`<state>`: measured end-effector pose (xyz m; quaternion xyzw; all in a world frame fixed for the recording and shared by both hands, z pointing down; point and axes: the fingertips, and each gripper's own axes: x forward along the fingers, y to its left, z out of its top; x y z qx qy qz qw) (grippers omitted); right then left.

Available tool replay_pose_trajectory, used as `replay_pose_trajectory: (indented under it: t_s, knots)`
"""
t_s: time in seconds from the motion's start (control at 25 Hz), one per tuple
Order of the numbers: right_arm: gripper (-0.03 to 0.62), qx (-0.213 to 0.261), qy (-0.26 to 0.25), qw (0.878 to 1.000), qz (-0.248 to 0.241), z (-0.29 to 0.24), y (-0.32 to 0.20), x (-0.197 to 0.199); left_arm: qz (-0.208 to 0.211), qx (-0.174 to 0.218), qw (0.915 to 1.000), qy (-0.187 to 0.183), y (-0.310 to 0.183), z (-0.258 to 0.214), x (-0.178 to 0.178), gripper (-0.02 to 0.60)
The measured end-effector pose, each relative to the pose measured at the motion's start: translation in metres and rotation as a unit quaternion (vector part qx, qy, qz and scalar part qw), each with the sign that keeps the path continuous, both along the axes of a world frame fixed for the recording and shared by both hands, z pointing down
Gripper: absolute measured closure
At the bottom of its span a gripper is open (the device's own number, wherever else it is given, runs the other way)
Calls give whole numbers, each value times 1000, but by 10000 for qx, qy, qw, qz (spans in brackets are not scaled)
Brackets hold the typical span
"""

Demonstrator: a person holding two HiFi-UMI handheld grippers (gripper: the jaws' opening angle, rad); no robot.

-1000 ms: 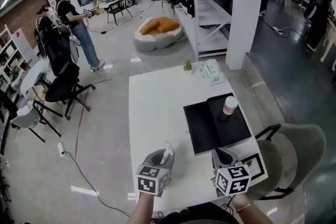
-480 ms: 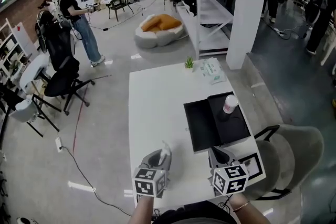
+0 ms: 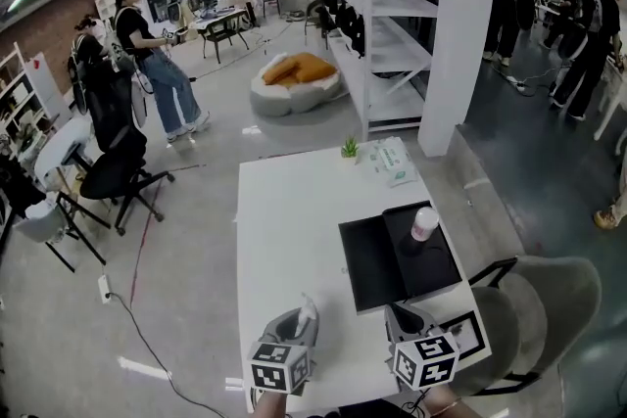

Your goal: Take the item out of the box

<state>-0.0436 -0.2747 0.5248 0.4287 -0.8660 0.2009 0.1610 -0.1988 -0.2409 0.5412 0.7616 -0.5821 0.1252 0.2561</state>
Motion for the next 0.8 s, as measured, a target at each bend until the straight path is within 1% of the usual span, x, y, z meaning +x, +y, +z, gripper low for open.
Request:
replay_pose_trajectory:
  t_s: [0.4, 0.8]
  knots:
    - [594, 28, 49, 9999, -149, 1, 4, -4, 18, 45, 10000, -13, -1, 0, 4, 494]
    - [594, 16, -15, 9999, -121, 2, 3, -2, 31, 56, 9999, 81, -3, -1, 10, 494]
